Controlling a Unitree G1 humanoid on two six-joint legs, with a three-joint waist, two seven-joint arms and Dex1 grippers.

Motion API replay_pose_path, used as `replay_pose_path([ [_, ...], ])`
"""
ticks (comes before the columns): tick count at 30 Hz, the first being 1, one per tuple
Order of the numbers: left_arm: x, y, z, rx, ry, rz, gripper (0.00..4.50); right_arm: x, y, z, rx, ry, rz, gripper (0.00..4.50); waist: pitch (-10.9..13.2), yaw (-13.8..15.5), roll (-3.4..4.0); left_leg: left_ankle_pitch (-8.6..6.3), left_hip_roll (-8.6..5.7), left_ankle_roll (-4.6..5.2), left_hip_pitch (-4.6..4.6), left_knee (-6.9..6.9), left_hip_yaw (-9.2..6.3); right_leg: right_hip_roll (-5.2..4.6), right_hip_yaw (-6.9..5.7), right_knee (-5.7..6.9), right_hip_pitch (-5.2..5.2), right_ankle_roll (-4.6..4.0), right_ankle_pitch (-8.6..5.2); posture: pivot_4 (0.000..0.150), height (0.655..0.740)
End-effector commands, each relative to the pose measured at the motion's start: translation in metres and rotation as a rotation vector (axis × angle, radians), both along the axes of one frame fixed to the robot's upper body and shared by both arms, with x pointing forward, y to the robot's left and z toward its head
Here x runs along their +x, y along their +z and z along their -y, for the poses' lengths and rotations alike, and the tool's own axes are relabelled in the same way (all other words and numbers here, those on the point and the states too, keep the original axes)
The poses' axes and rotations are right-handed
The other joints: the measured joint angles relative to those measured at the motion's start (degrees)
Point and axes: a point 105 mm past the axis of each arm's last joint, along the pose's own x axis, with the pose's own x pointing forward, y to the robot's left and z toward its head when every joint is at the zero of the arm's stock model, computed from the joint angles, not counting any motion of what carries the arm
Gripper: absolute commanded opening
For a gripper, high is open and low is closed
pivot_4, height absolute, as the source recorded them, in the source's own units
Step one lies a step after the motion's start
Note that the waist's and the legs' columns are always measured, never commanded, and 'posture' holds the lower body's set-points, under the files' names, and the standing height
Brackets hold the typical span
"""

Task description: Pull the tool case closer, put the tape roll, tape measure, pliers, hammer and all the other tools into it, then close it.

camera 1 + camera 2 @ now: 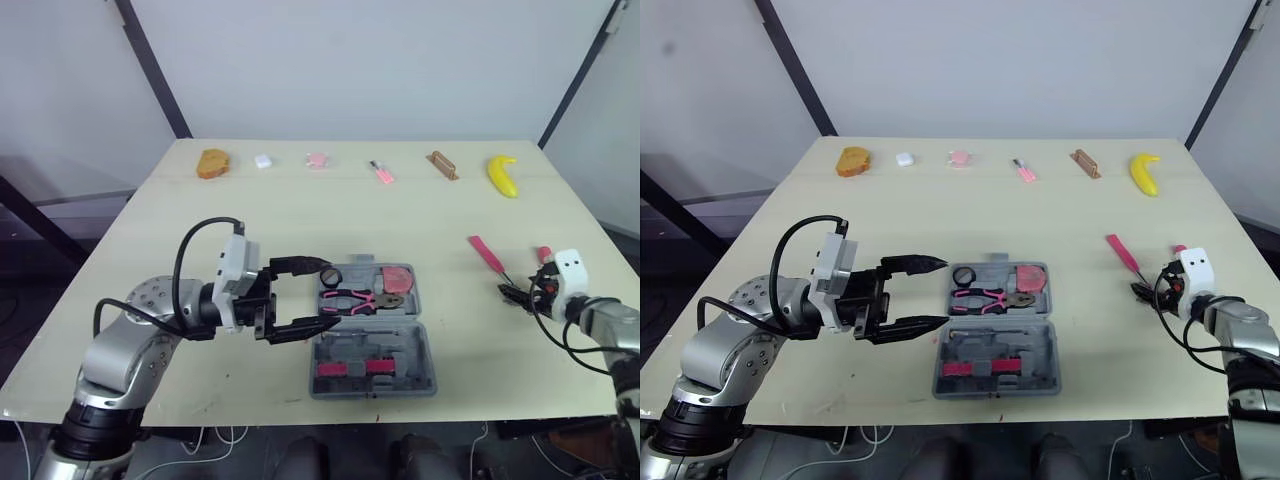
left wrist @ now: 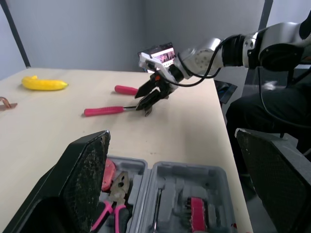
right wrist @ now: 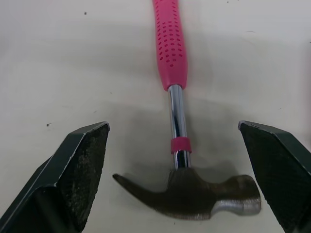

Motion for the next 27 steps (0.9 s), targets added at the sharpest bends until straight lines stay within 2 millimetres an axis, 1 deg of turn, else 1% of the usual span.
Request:
replay_pose_path([
  [1,-0.005,0.012,0.005,-0.011,-0.016,0.053,4.40,0.008,0.007,0.004,-0.019,-0.005,0.017,4.50,0.01,-0.01,0.01,0.00,0.00,0.00,0.00,0.00,0.00,0.00,-0.01,0.00,0.00,0.00,0.00,0.150,0.7400],
  [5,-0.005,0.011,0.006,-0.014,-0.008,0.054,4.40,0.009,0.001,0.006,-0.039,-0.002,-0.029,4.50,0.01,0.22,0.01,0.00,0.00,0.00,-0.02,-0.01,-0.02,0.00,-0.04,-0.03,0.00,0.00,0.00,0.150,0.7400],
  [7,-0.004,0.011,0.006,-0.015,-0.004,0.056,4.50,0.008,-0.003,0.008,-0.054,-0.004,-0.052,3.97,0.01,0.23,0.01,0.00,0.00,-0.01,-0.03,-0.01,-0.01,-0.01,-0.04,-0.05,0.00,0.00,0.00,0.150,0.7400],
  [8,-0.004,0.011,0.006,-0.016,-0.002,0.058,4.50,0.007,-0.005,0.009,-0.062,-0.005,-0.060,3.66,0.01,0.17,0.01,0.00,0.00,-0.01,-0.03,-0.01,0.00,-0.02,-0.03,-0.04,0.00,0.00,0.00,0.150,0.7400],
  [9,-0.004,0.011,0.006,-0.018,-0.001,0.059,4.50,0.007,-0.006,0.009,-0.063,-0.007,-0.064,3.22,0.01,0.14,0.01,0.00,0.00,-0.01,-0.02,-0.01,0.00,-0.02,-0.03,-0.04,0.00,0.00,0.00,0.150,0.7400],
  [12,-0.004,0.011,0.005,-0.018,0.004,0.061,4.50,0.005,-0.011,0.011,-0.059,-0.018,-0.071,1.78,0.01,0.11,0.01,0.00,0.00,-0.01,-0.02,-0.01,-0.01,-0.01,-0.04,-0.04,0.00,0.00,0.00,0.150,0.7400],
  [13,-0.004,0.011,0.005,-0.018,0.005,0.062,4.50,0.003,-0.013,0.012,-0.055,-0.022,-0.073,1.09,0.01,0.11,0.01,0.00,0.00,-0.01,-0.02,-0.01,-0.02,0.00,-0.05,-0.04,0.01,0.00,0.00,0.150,0.7400],
  [15,-0.004,0.012,0.004,-0.019,0.009,0.064,4.50,0.000,-0.019,0.014,-0.049,-0.033,-0.076,0.30,-0.01,0.12,-0.02,0.00,0.00,-0.01,-0.02,-0.01,-0.01,-0.01,-0.03,-0.04,0.01,0.00,0.00,0.150,0.7400],
  [16,-0.003,0.012,0.004,-0.019,0.010,0.064,4.50,-0.001,-0.021,0.014,-0.049,-0.035,-0.077,0.14,-0.01,0.17,-0.04,0.00,0.00,-0.01,-0.01,-0.01,-0.01,-0.01,-0.04,-0.04,0.02,0.00,0.00,0.150,0.7400],
  [21,-0.002,0.012,0.003,-0.020,0.018,0.063,4.50,-0.005,-0.028,0.009,-0.036,-0.019,-0.048,0.14,-0.04,0.22,-0.08,0.01,0.00,-0.01,-0.01,-0.01,-0.02,-0.01,-0.05,-0.05,0.04,0.00,0.00,0.150,0.7400],
  [24,-0.002,0.011,0.003,-0.019,0.016,0.062,4.50,-0.004,-0.026,0.004,-0.048,0.018,-0.014,0.14,-0.04,0.13,-0.09,0.01,0.00,-0.01,0.01,-0.01,-0.02,-0.01,-0.04,-0.04,0.04,0.00,0.00,0.150,0.7400],
  [27,-0.001,0.010,0.001,-0.015,0.016,0.062,4.50,-0.002,-0.019,0.002,-0.056,0.040,0.019,0.14,-0.04,0.09,-0.09,0.01,0.00,-0.01,0.01,-0.01,-0.02,-0.01,-0.04,-0.03,0.04,0.00,0.00,0.150,0.7400],
])
